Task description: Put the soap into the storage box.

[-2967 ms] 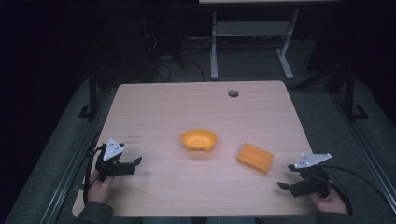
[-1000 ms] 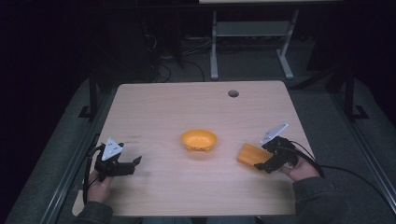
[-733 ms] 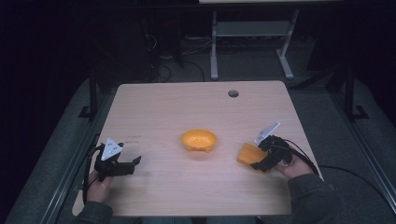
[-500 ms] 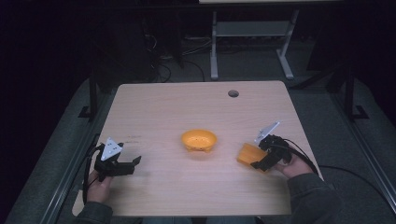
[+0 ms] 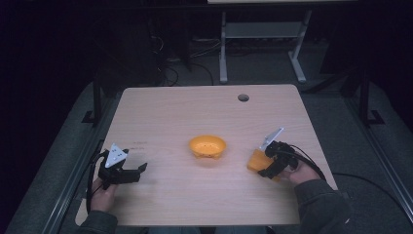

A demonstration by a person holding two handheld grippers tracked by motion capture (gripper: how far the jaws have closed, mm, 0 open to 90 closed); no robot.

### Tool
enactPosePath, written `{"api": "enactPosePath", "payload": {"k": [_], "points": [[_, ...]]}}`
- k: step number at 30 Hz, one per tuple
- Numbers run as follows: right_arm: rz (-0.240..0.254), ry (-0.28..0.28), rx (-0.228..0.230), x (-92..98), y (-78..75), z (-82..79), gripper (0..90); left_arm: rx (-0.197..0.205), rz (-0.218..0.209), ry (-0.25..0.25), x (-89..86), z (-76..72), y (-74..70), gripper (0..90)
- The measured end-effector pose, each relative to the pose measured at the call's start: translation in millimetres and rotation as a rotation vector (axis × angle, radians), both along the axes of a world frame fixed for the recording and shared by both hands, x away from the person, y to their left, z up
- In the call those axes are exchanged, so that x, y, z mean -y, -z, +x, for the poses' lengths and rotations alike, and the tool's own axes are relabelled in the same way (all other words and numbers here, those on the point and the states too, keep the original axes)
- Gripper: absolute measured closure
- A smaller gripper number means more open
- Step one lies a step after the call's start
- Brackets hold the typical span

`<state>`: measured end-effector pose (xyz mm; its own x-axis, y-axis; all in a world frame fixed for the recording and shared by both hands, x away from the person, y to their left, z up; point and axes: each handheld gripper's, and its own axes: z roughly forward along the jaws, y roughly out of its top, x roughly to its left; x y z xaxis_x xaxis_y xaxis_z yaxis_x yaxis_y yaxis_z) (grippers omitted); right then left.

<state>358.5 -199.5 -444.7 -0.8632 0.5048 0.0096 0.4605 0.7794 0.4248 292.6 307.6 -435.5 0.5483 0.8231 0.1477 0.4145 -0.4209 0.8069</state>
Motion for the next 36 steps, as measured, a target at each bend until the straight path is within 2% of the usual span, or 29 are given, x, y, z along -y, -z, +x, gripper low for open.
{"api": "enactPosePath", "payload": {"k": [17, 22, 36], "points": [[-0.033, -0.006, -0.029, -5.6, 8.4, 4.5, 16.1, 0.001, -0.012, -0.004, -0.2, -0.1, -0.3, 14.1], [-0.038, -0.005, -0.021, -5.3, 7.8, 4.3, 19.0, 0.001, -0.013, -0.004, -0.3, -0.1, -0.4, 14.1], [-0.038, -0.010, -0.018, -4.6, 6.8, 4.7, 20.1, 0.000, -0.014, -0.005, -0.8, -0.2, -0.8, 14.1]]}}
